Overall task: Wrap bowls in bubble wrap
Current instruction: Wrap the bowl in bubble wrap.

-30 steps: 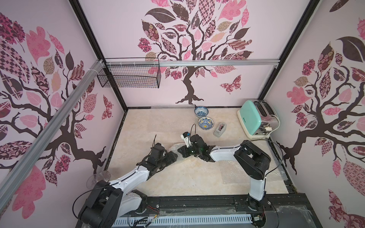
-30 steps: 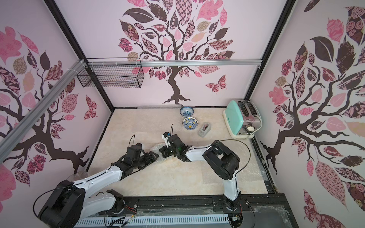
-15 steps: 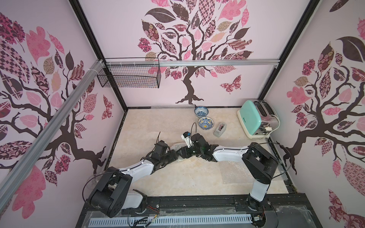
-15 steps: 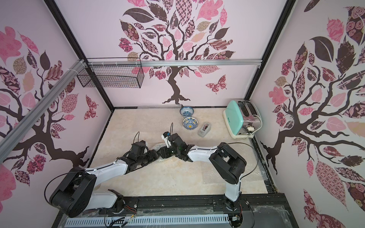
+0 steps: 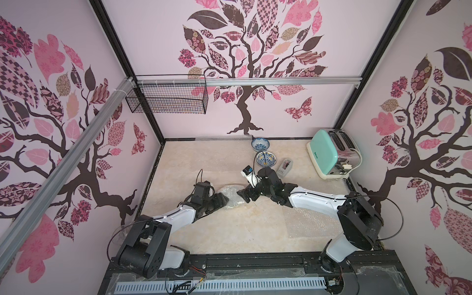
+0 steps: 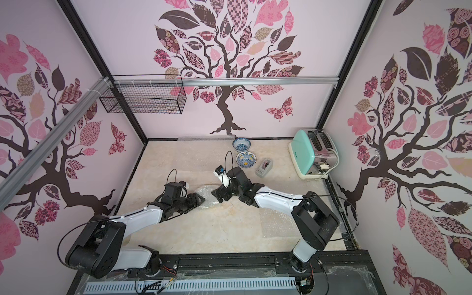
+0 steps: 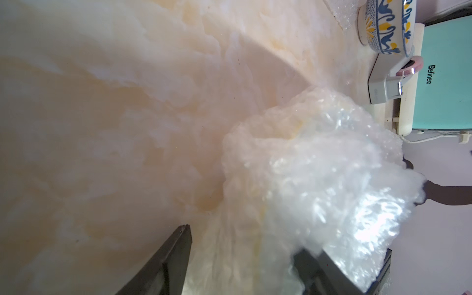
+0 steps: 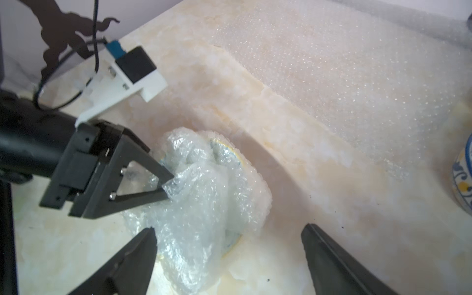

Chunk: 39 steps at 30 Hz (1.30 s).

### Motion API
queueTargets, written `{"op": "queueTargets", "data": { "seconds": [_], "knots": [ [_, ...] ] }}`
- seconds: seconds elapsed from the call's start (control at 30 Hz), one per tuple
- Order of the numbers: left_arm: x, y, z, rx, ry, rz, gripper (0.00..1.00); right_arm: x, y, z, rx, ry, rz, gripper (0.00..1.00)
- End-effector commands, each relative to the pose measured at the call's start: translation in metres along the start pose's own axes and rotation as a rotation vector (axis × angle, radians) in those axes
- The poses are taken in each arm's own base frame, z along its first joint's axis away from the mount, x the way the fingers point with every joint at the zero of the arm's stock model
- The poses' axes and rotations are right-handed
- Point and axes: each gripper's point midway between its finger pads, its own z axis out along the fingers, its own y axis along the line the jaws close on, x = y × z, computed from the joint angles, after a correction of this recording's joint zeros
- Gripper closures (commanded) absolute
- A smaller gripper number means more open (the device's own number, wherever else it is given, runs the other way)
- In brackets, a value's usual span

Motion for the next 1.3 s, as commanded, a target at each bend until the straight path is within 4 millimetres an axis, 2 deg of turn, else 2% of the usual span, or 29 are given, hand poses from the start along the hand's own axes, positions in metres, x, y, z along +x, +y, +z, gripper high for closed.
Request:
{"op": "queueTargets", "data": {
  "seconds": [0.0,0.13,0.2,0.43,0.67,0.8,0.93,1.03,1.13,1.27],
  "knots": [
    [-0.003,-0.005,0.0,0.01,0.012,0.03,0.35,-0.011,0.003,0.01,-0.022,-0.043,-0.207,0.04],
    [-0.003,-0.005,0.002,0.012,0.02,0.024,0.34,-0.001,0.002,0.031,-0.051,0.041,-0.3,0.02],
    [-0.002,-0.006,0.002,0.02,0.019,0.025,0.34,0.003,-0.008,0.041,-0.041,0.064,-0.294,0.02],
    [-0.001,-0.006,0.003,0.023,0.029,0.023,0.34,0.003,-0.016,0.065,-0.058,0.1,-0.263,0.03],
    [0.0,-0.005,0.001,0.016,0.024,0.027,0.34,-0.007,-0.023,0.077,-0.14,0.112,-0.048,0.06],
    [0.001,-0.006,0.003,0.021,0.031,0.024,0.34,-0.003,-0.036,0.087,-0.129,0.163,0.092,0.07],
    [0.001,-0.006,0.002,0.023,0.03,0.023,0.33,0.0,-0.043,0.084,-0.168,0.165,0.239,0.1],
    [0.001,-0.006,0.002,0.023,0.027,0.024,0.34,-0.003,-0.037,0.081,-0.218,0.164,0.328,0.14],
    [0.0,-0.006,0.003,0.023,0.029,0.021,0.34,-0.006,-0.03,0.073,-0.252,0.161,0.349,0.16],
    [-0.001,-0.006,0.002,0.024,0.022,0.021,0.34,-0.014,-0.034,0.058,-0.206,0.077,0.287,0.09]
  ]
}}
